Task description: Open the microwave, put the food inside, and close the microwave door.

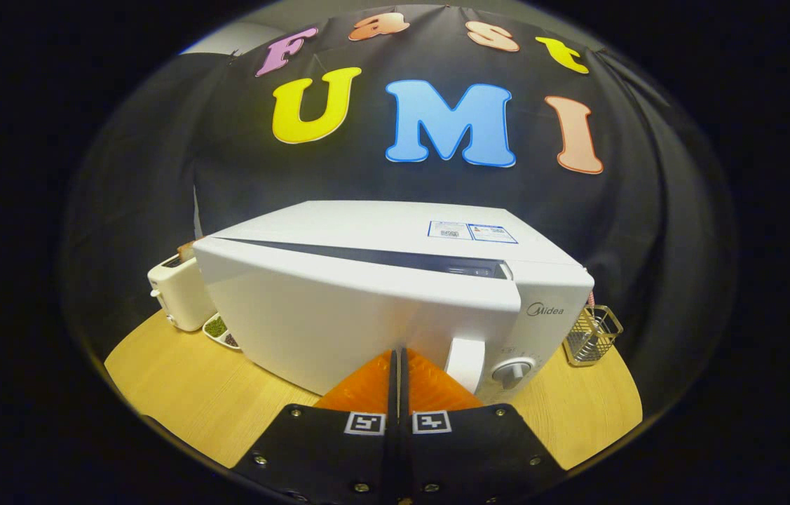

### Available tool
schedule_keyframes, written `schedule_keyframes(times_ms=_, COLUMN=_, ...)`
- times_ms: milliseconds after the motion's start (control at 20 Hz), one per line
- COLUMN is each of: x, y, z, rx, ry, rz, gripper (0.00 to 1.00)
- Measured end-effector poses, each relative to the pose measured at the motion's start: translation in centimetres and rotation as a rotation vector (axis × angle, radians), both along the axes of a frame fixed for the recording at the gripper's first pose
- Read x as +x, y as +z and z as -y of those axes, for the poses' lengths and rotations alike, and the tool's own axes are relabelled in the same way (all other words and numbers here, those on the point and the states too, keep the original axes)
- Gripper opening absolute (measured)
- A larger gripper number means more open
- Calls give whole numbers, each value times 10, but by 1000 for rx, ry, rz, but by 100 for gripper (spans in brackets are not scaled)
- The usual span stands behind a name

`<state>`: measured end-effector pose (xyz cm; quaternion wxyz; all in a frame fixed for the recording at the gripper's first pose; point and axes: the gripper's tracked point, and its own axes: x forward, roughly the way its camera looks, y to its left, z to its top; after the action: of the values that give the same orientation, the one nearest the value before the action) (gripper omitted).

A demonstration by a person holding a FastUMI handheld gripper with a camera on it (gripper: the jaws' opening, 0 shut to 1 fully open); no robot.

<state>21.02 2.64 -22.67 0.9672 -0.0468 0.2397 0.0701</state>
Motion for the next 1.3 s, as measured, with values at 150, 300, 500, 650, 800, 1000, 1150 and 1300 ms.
schedule_keyframes(times_ms=150, x=7, y=0, z=2, rx=47, ry=-48, rz=-10, gripper=0)
schedule_keyframes(times_ms=300, x=8, y=-2, z=2, rx=-13, ry=-40, rz=21, gripper=0)
schedule_keyframes(times_ms=500, x=20, y=-5, z=3, rx=22, ry=-65, rz=-10, gripper=0)
schedule_keyframes(times_ms=650, x=12, y=-14, z=1, rx=1, ry=-61, rz=-14, gripper=0)
schedule_keyframes(times_ms=800, x=9, y=-7, z=-2, rx=-7, ry=-60, rz=-17, gripper=0)
schedule_keyframes(times_ms=1000, x=-15, y=18, z=-10, rx=13, ry=-60, rz=34, gripper=0)
schedule_keyframes(times_ms=1150, x=-40, y=42, z=-14, rx=-7, ry=-46, rz=92, gripper=0)
schedule_keyframes(times_ms=1300, x=-67, y=61, z=-15, rx=-13, ry=-40, rz=128, gripper=0)
